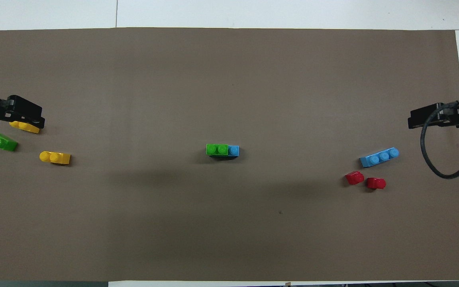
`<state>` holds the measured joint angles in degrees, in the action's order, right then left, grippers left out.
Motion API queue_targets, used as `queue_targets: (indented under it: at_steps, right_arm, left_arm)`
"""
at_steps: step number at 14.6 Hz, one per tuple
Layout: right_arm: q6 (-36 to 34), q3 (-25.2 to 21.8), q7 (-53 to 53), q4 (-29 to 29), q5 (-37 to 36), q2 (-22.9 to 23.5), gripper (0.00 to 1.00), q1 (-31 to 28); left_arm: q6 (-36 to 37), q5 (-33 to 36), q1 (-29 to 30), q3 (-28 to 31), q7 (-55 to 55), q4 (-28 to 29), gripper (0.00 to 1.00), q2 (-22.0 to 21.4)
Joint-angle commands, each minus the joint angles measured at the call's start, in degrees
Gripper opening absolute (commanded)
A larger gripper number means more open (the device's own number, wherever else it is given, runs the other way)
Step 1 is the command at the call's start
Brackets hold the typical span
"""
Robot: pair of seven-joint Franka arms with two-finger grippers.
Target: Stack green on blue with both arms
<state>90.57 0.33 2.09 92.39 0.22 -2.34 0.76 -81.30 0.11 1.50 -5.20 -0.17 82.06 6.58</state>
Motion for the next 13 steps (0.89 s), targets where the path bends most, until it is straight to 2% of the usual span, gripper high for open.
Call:
queue_targets:
  at_steps: [1,13]
  right_arm:
    - [-1.0,0.5,1.0,-1.2,-1.1,0.7,0.98,-1.0]
    - [-2.3,0.6,-1.8,-0.4,-1.1,0.2,0.99,-1.5]
  left_arm:
    - [1.0,-1.0,0.6,-0.1,1.1,-0.6,1.0,-0.3]
    - [-2.4,-0.6,0.6,0.2,4.0,-0.6,1.0,-1.3]
